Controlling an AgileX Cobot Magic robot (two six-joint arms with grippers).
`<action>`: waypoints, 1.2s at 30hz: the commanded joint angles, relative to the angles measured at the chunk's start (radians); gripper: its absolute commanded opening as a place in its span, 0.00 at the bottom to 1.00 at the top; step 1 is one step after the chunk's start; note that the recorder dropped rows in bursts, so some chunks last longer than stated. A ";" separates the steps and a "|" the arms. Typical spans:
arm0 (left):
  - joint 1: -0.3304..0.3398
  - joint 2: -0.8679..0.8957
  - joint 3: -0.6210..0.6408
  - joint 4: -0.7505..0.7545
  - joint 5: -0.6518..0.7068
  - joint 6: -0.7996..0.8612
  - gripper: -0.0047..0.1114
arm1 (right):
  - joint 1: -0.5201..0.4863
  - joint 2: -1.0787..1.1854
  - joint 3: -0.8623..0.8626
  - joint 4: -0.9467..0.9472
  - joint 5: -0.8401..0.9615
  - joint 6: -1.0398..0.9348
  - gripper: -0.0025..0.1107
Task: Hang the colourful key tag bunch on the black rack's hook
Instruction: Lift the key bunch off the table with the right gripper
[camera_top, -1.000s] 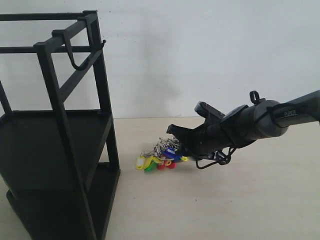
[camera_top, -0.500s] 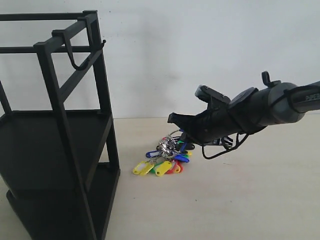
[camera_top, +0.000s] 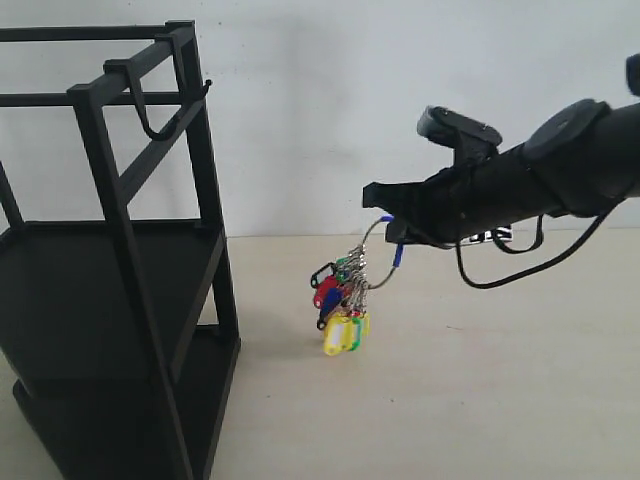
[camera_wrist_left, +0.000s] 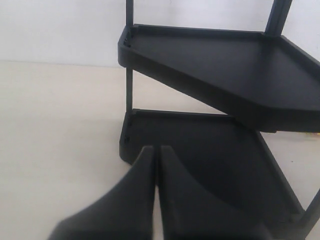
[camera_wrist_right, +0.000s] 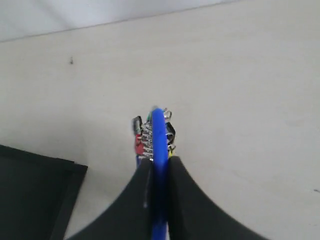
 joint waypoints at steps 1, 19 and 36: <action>-0.001 -0.002 0.003 0.005 -0.008 0.003 0.08 | -0.022 -0.100 0.009 -0.068 0.091 -0.081 0.02; -0.001 -0.002 0.003 0.005 -0.008 0.003 0.08 | -0.063 -0.360 0.091 -0.146 0.258 -0.057 0.02; -0.001 -0.002 0.003 0.005 -0.008 0.003 0.08 | -0.019 -0.463 0.141 -0.286 0.275 0.104 0.02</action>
